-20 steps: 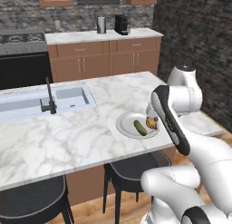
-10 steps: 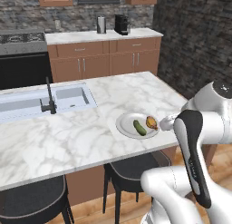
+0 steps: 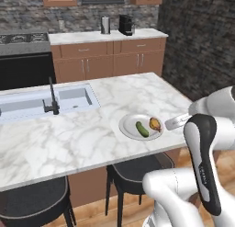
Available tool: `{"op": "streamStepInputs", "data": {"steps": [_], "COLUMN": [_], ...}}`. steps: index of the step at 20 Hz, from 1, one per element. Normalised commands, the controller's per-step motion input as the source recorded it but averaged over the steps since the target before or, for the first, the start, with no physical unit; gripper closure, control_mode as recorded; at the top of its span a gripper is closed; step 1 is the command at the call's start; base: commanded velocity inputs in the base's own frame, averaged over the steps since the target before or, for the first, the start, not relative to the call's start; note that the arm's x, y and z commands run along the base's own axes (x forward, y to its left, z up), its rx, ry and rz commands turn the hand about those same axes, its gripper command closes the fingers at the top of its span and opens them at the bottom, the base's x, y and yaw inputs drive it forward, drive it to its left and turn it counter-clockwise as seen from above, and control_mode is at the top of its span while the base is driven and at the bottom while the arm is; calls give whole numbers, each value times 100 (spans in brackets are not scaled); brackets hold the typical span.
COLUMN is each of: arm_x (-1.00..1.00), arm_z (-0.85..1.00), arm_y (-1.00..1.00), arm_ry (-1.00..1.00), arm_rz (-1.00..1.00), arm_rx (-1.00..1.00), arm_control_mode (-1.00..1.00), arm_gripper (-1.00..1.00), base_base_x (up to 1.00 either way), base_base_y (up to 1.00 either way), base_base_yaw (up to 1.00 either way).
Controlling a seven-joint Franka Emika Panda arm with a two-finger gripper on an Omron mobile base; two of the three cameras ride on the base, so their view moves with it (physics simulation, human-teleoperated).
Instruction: Take the cheese, chicken drumstick, and cucumber from the fridge and place them on the plate on the dining counter to create an appetizer plate.
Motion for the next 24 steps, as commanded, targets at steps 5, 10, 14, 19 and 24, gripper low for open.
{"op": "streamStepInputs", "data": {"steps": [5,10,14,19,24], "arm_x": [0,0,0,0,0], "arm_z": [0,0,0,0,0], "arm_y": [0,0,0,0,0], "arm_ry": [0,0,0,0,0], "arm_rz": [0,0,0,0,0], "arm_rx": [0,0,0,0,0], "arm_control_mode": [100,100,100,100,100], "arm_gripper": [-100,-100,-100,-100,-100], "base_base_x": [-46,-97,-84,-21,8], "base_base_y": [41,72,80,69,81], "base_base_yaw": [2,26,64,86,75]}}
